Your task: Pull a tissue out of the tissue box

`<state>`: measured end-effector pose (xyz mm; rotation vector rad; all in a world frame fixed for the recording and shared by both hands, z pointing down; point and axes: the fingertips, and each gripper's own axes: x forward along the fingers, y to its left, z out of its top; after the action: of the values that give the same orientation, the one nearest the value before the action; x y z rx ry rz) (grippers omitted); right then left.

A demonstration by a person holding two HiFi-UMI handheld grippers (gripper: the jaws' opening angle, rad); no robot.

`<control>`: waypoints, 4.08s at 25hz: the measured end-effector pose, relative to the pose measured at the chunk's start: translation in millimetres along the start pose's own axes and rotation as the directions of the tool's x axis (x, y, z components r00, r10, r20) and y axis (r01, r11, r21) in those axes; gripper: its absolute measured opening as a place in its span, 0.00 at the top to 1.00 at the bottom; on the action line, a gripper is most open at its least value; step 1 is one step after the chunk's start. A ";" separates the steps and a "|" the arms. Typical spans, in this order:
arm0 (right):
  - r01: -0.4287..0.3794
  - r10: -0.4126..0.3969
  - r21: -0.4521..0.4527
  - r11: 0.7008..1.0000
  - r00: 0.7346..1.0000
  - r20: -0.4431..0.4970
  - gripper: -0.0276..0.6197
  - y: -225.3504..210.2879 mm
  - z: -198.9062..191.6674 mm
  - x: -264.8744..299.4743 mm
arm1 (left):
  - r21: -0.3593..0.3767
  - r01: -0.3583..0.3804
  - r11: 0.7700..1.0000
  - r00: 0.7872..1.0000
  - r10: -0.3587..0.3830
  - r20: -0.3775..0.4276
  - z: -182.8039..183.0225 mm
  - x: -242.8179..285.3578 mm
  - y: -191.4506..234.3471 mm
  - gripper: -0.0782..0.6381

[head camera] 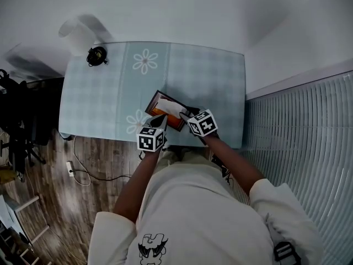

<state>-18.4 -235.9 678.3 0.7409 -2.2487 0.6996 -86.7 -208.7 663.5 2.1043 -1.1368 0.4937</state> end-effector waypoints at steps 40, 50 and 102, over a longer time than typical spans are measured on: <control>-0.045 0.048 -0.020 0.999 0.980 0.192 0.93 57.1 45.2 -82.7 | 0.080 0.017 0.997 0.992 -0.027 0.121 24.0 -61.4 -31.3 0.88; -0.075 0.069 0.007 0.997 0.947 0.313 0.93 83.7 69.5 -148.1 | 0.114 0.047 0.992 0.971 -0.072 0.226 56.4 -116.2 -59.5 0.88; -0.039 0.050 -0.036 0.999 0.916 0.399 0.93 111.3 88.9 -170.4 | 0.163 0.117 0.980 0.938 -0.163 0.305 89.9 -129.8 -100.2 0.88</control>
<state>-23.4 -163.0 468.6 0.8862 -2.6471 0.5758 -72.8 -160.1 483.5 2.4342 -1.1410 0.1755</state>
